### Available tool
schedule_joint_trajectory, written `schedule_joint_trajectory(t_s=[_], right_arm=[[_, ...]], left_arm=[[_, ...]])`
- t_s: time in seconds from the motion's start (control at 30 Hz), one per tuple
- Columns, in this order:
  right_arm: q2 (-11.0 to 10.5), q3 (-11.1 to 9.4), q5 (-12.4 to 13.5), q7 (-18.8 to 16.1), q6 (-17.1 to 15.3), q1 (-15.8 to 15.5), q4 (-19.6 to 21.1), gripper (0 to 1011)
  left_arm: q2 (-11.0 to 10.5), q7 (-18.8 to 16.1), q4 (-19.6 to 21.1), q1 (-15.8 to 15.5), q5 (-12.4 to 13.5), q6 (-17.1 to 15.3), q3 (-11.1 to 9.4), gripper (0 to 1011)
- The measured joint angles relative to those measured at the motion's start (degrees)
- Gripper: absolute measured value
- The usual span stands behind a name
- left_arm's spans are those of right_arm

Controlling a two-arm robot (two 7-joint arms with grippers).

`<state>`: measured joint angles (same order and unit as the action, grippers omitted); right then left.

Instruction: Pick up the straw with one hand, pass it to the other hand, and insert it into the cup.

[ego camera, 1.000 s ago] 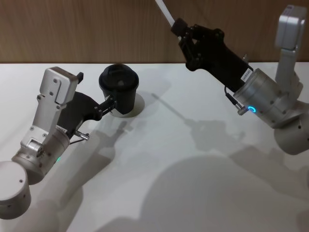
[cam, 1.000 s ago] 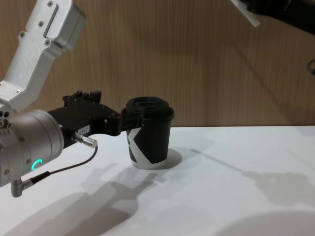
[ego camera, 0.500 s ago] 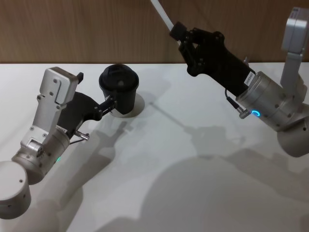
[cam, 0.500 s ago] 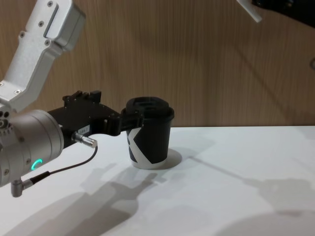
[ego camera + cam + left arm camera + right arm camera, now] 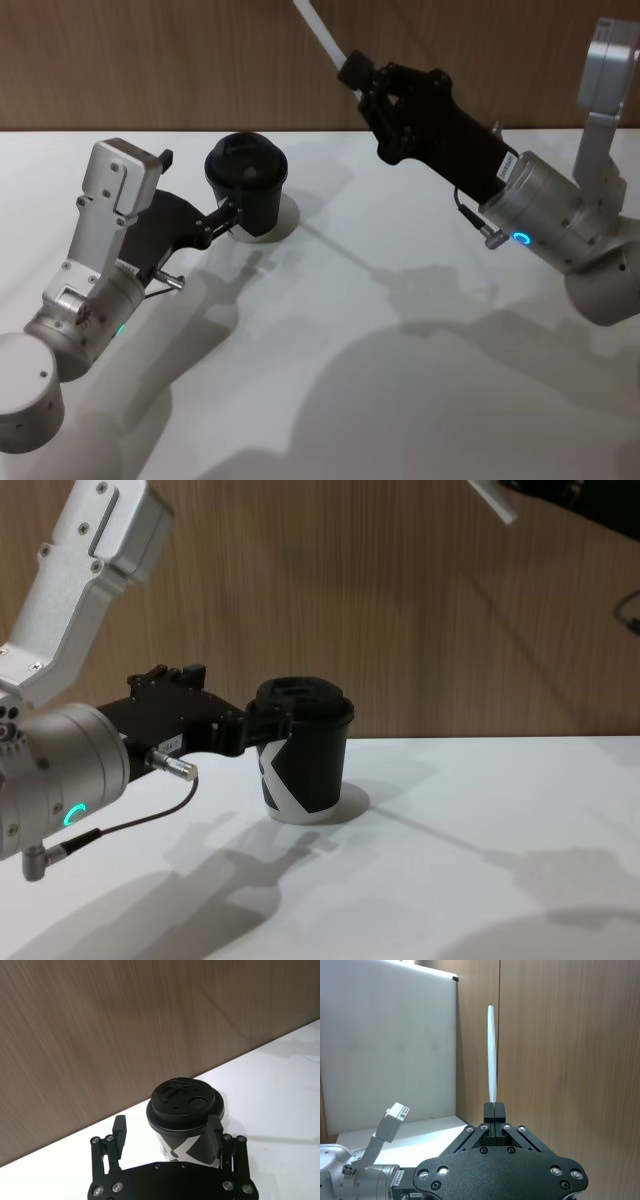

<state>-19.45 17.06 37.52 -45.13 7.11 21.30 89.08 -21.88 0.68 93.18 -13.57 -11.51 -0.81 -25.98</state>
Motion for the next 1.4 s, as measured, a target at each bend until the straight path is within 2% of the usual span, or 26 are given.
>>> schedule_joint_trajectory(t_s=[0.17,0.3,0.53,0.83,0.93,0.97,1.03,1.1,1.13,1.17,1.27,1.4], right_arm=[[0.0,0.2,0.3,-0.2,0.1,0.1,-0.1,2],[0.1,0.4,0.5,-0.4,0.1,0.2,-0.2,1],[0.1,0.5,0.7,-0.5,0.2,0.2,-0.3,1],[0.1,0.6,0.9,-0.7,0.2,0.3,-0.4,2],[0.1,0.6,0.9,-0.7,0.3,0.3,-0.4,2],[0.1,0.7,0.9,-0.7,0.3,0.3,-0.4,1],[0.1,0.7,0.9,-0.7,0.3,0.3,-0.4,1],[0.1,0.7,0.9,-0.7,0.3,0.3,-0.4,2],[0.1,0.7,0.9,-0.7,0.3,0.3,-0.4,1],[0.1,0.7,1.0,-0.8,0.3,0.3,-0.4,2],[0.1,0.7,1.0,-0.8,0.3,0.3,-0.4,1],[0.1,0.7,1.0,-0.8,0.3,0.3,-0.4,1]], left_arm=[[0.0,0.8,0.4,0.1,-0.9,0.0,0.6,1003],[-0.2,2.3,1.2,0.3,-2.7,0.0,1.4,1003],[-0.9,6.7,2.9,0.7,-7.8,0.4,3.6,1002],[-1.9,14.6,5.0,0.9,-17.6,0.1,7.4,1003],[-2.2,16.4,5.4,0.9,-20.0,-0.2,8.3,1003],[-2.3,17.8,5.6,0.9,-21.9,-0.6,8.9,1003],[-2.5,19.0,5.9,0.9,-23.6,-1.0,9.5,1003],[-2.8,21.6,6.1,0.8,-27.3,-1.9,10.6,1003],[-2.8,21.6,6.1,0.8,-27.3,-1.9,10.6,1002],[-2.9,22.8,6.3,0.8,-29.1,-2.3,11.1,1003],[-3.1,24.5,6.4,0.7,-31.8,-3.1,11.8,1003],[-3.2,28.1,6.4,0.4,-37.1,-4.8,13.2,1003]])
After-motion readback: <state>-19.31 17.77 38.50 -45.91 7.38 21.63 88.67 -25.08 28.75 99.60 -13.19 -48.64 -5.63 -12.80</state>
